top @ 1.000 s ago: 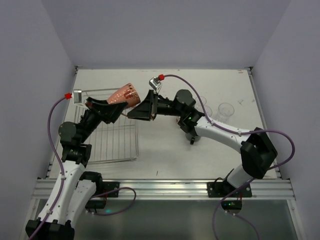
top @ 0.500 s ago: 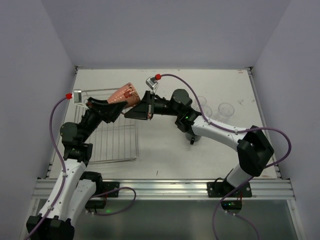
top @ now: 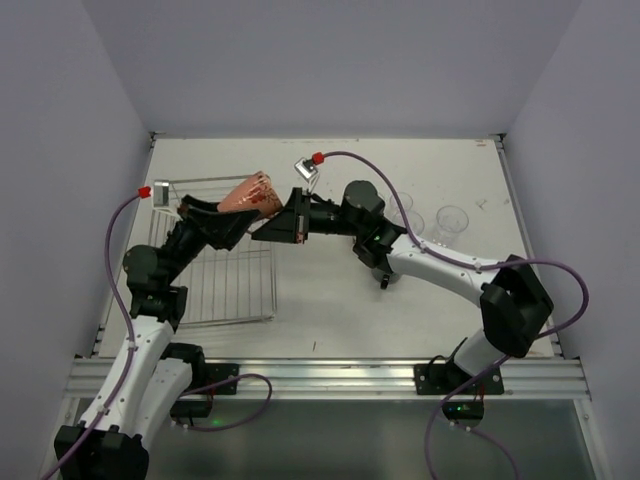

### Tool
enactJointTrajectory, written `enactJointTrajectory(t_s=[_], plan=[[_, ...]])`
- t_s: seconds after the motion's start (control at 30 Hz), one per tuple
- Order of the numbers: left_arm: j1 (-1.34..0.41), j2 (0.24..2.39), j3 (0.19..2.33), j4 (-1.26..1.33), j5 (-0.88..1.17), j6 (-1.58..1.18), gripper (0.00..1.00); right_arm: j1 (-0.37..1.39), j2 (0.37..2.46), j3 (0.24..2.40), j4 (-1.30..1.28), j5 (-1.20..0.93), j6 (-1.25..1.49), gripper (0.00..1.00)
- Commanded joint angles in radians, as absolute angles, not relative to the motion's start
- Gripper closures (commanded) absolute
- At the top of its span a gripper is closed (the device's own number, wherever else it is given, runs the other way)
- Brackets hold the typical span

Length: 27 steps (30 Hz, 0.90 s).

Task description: Unload the cups from the dish rack

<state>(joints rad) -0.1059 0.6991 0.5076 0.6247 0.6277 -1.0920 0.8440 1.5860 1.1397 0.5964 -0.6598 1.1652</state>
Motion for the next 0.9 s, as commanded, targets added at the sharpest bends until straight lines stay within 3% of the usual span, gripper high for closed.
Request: enactJointTrajectory(t_s=[0.0,0.13,0.33,0.47,0.87], plan=[[-0.107,0.67,0.517,0.696,0.666,-1.088,0.0,0.831,1.517,1.12,0.603,-0.6,1.088,1.0],[-0.106,0.666,0.554,0.638,0.663,-1.048,0.0,0.813,1.493,1.089,0.598,-0.597,1.083,1.0],[-0.106,0.637,0.678,0.24,0.476,-0.873,0.0,0.77,1.436,1.034,0.572,-0.589,1.072,1.0],[-0.106,0.646,0.64,0.297,0.503,-0.914,0.0,0.747,1.414,1.011,0.574,-0.601,1.072,1.0],[-0.106,0.647,0.68,0.097,0.385,-0.824,0.0,0.655,1.342,0.962,0.45,-0.554,1.028,1.0]])
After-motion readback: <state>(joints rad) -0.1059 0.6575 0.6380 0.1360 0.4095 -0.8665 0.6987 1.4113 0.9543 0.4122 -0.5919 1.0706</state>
